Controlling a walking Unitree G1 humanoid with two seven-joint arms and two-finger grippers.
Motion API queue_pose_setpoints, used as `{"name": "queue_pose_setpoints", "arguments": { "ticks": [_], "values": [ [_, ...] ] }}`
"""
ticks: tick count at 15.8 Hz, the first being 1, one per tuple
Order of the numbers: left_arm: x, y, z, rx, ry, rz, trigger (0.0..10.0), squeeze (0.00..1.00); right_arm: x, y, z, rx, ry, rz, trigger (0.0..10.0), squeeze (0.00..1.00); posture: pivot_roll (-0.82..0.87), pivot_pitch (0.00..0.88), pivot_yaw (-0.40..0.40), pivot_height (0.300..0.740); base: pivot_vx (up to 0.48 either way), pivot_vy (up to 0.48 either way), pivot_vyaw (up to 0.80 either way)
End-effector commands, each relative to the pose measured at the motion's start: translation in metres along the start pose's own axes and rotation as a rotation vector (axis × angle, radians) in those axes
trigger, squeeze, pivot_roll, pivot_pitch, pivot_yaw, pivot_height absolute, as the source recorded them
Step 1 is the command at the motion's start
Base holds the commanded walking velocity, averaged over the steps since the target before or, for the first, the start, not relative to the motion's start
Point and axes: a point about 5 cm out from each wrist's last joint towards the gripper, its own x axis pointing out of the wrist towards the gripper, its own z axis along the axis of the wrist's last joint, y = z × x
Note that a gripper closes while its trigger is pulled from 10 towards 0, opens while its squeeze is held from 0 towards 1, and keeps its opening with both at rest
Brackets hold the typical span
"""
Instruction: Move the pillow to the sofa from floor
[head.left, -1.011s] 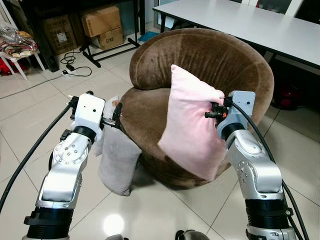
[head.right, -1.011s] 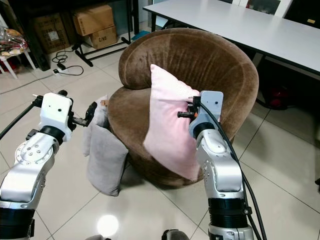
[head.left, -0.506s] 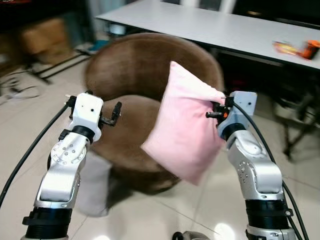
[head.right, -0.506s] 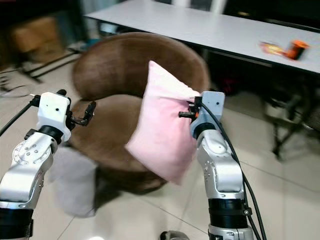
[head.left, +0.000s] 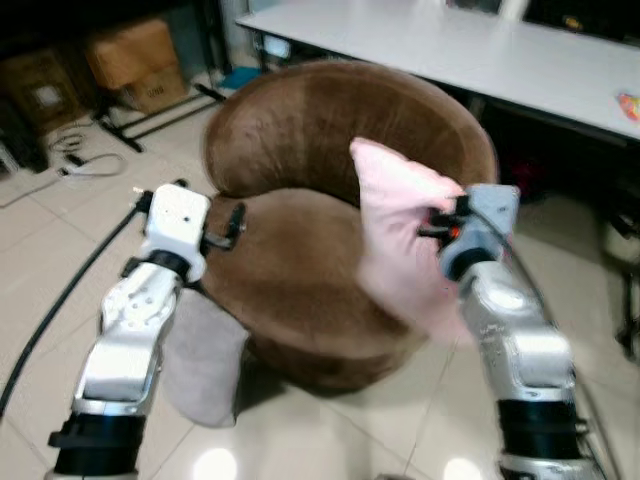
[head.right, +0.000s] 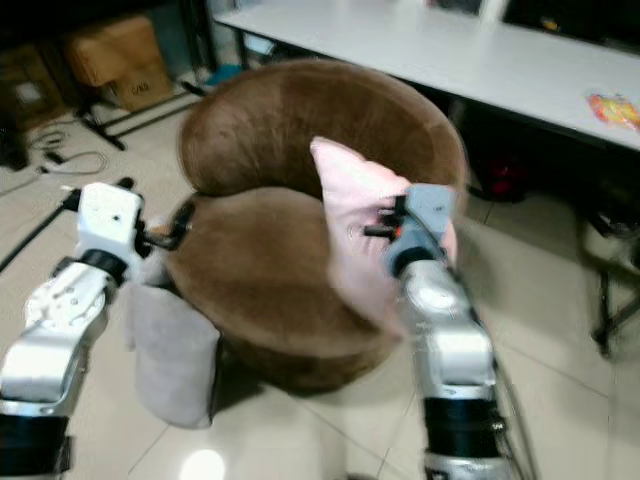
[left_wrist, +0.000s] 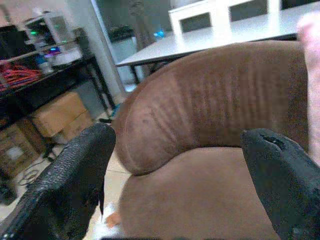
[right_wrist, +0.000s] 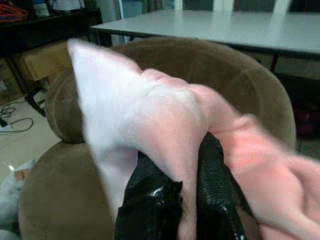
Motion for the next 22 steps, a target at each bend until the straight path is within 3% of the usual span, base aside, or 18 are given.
{"name": "queue_pose_setpoints", "arguments": {
  "ticks": [1,4,9,15,22],
  "values": [
    [-0.001,0.004,-0.001,0.004,0.006,0.010,10.0,0.00,0.000,0.015,0.013,-0.027,-0.063,0.068,10.0,0.00,-0.04,0.000,-0.008,0.740,0.319,0.000,0.80],
    [-0.002,0.004,-0.001,0.005,0.005,0.011,10.0,0.00,0.002,0.016,0.013,-0.001,-0.066,0.056,10.0,0.00,-0.04,0.000,-0.014,0.740,0.322,0.000,0.68],
    [-0.001,0.005,0.000,0.005,-0.001,0.018,10.0,0.00,0.002,0.011,0.013,0.011,-0.069,0.032,10.0,0.00,-0.04,0.000,-0.016,0.740,0.333,0.000,0.00],
    [0.001,0.002,0.000,0.004,-0.009,0.002,10.0,0.00,0.003,0.003,0.009,0.012,-0.051,-0.008,10.0,0.00,-0.05,0.000,-0.009,0.740,0.342,0.000,-0.72],
    [0.001,0.002,0.000,0.008,-0.017,0.002,10.0,0.00,0.003,0.009,0.012,0.008,-0.068,0.036,10.0,0.00,-0.04,0.000,-0.010,0.740,0.341,0.000,0.00]
  ]
}}
